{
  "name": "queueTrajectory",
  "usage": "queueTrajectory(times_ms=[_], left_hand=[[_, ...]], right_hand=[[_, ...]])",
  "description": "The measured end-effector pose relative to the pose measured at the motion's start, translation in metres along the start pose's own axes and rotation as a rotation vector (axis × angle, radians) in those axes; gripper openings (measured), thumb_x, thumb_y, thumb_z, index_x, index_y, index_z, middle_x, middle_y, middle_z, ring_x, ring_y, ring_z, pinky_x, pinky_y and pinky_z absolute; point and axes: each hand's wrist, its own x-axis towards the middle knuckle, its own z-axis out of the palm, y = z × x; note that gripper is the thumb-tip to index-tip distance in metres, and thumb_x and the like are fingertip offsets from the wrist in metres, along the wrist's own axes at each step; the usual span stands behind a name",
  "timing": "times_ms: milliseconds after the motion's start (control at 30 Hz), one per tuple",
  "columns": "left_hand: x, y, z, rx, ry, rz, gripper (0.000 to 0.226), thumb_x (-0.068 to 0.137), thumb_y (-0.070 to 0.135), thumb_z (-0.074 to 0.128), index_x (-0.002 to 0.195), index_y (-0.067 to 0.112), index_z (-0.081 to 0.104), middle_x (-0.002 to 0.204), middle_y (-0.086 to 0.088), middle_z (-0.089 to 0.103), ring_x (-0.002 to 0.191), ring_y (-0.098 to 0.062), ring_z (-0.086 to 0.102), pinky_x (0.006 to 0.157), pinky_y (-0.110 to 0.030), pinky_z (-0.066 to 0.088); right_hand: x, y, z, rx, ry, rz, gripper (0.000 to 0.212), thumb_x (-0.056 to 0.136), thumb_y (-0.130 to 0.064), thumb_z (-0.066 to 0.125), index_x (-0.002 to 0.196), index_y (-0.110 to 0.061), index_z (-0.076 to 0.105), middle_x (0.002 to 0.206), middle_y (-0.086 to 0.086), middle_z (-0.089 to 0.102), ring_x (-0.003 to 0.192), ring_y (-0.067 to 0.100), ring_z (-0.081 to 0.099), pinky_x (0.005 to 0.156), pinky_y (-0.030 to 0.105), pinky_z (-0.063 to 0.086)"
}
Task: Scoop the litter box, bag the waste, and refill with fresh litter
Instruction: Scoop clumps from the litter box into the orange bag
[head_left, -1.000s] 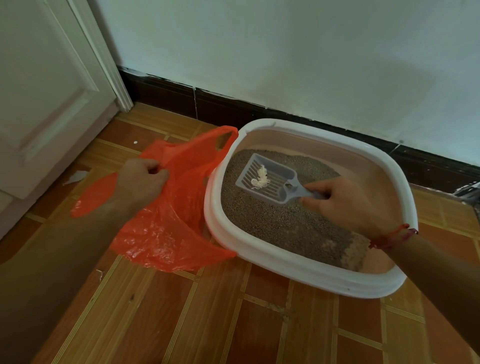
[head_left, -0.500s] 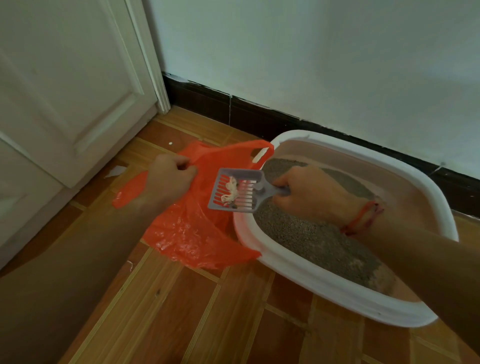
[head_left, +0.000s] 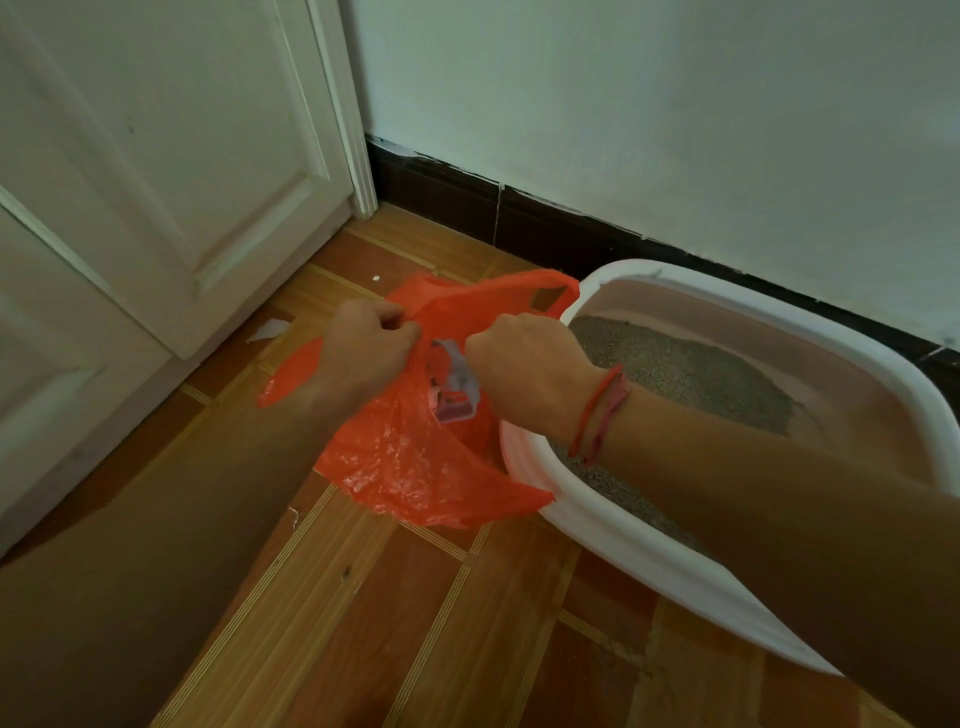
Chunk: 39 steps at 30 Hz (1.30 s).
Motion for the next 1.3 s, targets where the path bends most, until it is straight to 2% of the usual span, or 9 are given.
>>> queueTrajectory(times_ms=[100, 200, 300, 433, 533, 800, 933, 1100, 1300], left_hand=[[0.000, 0.001, 0.001, -0.002, 0.005, -0.014, 0.019, 0.091, 0.012, 0.057, 0.088, -0.001, 0.071, 0.084, -0.021, 0.071, 0.069, -0.030, 0.066, 0.067, -0.049, 0.056], [0.000, 0.002, 0.002, -0.004, 0.010, -0.023, 0.019, 0.092, 0.011, 0.057, 0.086, 0.001, 0.072, 0.082, -0.018, 0.071, 0.064, -0.022, 0.062, 0.064, -0.045, 0.057], [-0.001, 0.003, 0.003, -0.016, 0.000, -0.022, 0.019, 0.092, 0.010, 0.056, 0.085, 0.003, 0.073, 0.077, -0.013, 0.071, 0.056, -0.013, 0.058, 0.056, -0.034, 0.053], [0.000, 0.004, 0.004, -0.030, -0.003, -0.026, 0.019, 0.092, 0.010, 0.056, 0.087, 0.002, 0.073, 0.079, -0.016, 0.071, 0.059, -0.017, 0.060, 0.059, -0.041, 0.056], [0.000, 0.004, 0.006, -0.043, -0.002, -0.025, 0.019, 0.092, 0.010, 0.057, 0.086, 0.003, 0.073, 0.079, -0.015, 0.071, 0.057, -0.016, 0.058, 0.058, -0.036, 0.054], [0.001, 0.003, 0.005, -0.061, -0.011, -0.030, 0.018, 0.091, 0.010, 0.057, 0.086, -0.001, 0.072, 0.083, -0.022, 0.070, 0.060, -0.021, 0.057, 0.059, -0.041, 0.054], [0.001, 0.003, 0.004, -0.057, -0.014, -0.028, 0.019, 0.091, 0.011, 0.058, 0.087, -0.002, 0.071, 0.083, -0.022, 0.070, 0.061, -0.024, 0.059, 0.061, -0.050, 0.056], [0.000, 0.004, 0.005, -0.043, -0.020, -0.022, 0.019, 0.093, 0.013, 0.058, 0.087, 0.002, 0.072, 0.081, -0.018, 0.072, 0.065, -0.032, 0.065, 0.065, -0.051, 0.057], [0.001, 0.006, 0.006, -0.030, -0.021, -0.029, 0.020, 0.093, 0.014, 0.059, 0.084, 0.005, 0.073, 0.079, -0.016, 0.072, 0.070, -0.032, 0.069, 0.067, -0.049, 0.059]], right_hand=[[-0.001, -0.001, -0.002, -0.007, -0.020, -0.012, 0.025, 0.093, -0.026, 0.057, 0.074, -0.015, 0.047, 0.060, 0.000, 0.032, 0.067, 0.021, 0.047, 0.065, 0.034, 0.050], [-0.002, 0.002, 0.001, -0.050, 0.018, 0.005, 0.039, 0.094, -0.019, 0.056, 0.064, -0.015, 0.033, 0.059, 0.000, 0.035, 0.064, 0.020, 0.047, 0.060, 0.033, 0.046], [-0.003, 0.005, 0.002, -0.091, 0.056, 0.023, 0.041, 0.096, -0.010, 0.052, 0.061, -0.015, 0.029, 0.058, 0.000, 0.036, 0.064, 0.021, 0.050, 0.059, 0.032, 0.044], [-0.007, 0.009, 0.004, -0.132, 0.075, 0.016, 0.042, 0.096, -0.008, 0.049, 0.061, -0.015, 0.028, 0.058, 0.000, 0.035, 0.064, 0.020, 0.049, 0.061, 0.032, 0.041], [-0.009, 0.008, 0.004, -0.125, 0.065, -0.007, 0.043, 0.098, -0.017, 0.050, 0.062, -0.016, 0.026, 0.059, 0.000, 0.034, 0.066, 0.020, 0.049, 0.063, 0.031, 0.041], [-0.016, 0.004, 0.011, -0.093, 0.103, -0.064, 0.013, 0.097, -0.019, 0.054, 0.089, -0.014, 0.062, 0.077, 0.003, 0.048, 0.075, 0.021, 0.053, 0.074, 0.034, 0.046], [-0.018, 0.010, 0.014, -0.096, 0.093, -0.017, 0.013, 0.096, -0.012, 0.051, 0.092, -0.011, 0.064, 0.084, 0.008, 0.060, 0.084, 0.026, 0.063, 0.071, 0.035, 0.046], [-0.027, 0.028, 0.015, -0.055, 0.044, 0.067, 0.016, 0.092, -0.014, 0.054, 0.105, -0.011, 0.063, 0.092, 0.008, 0.065, 0.084, 0.027, 0.064, 0.068, 0.035, 0.047], [-0.052, 0.047, 0.030, -0.056, 0.140, 0.100, 0.020, 0.091, -0.021, 0.050, 0.108, -0.011, 0.053, 0.093, 0.007, 0.061, 0.071, 0.022, 0.046, 0.064, 0.032, 0.034]])
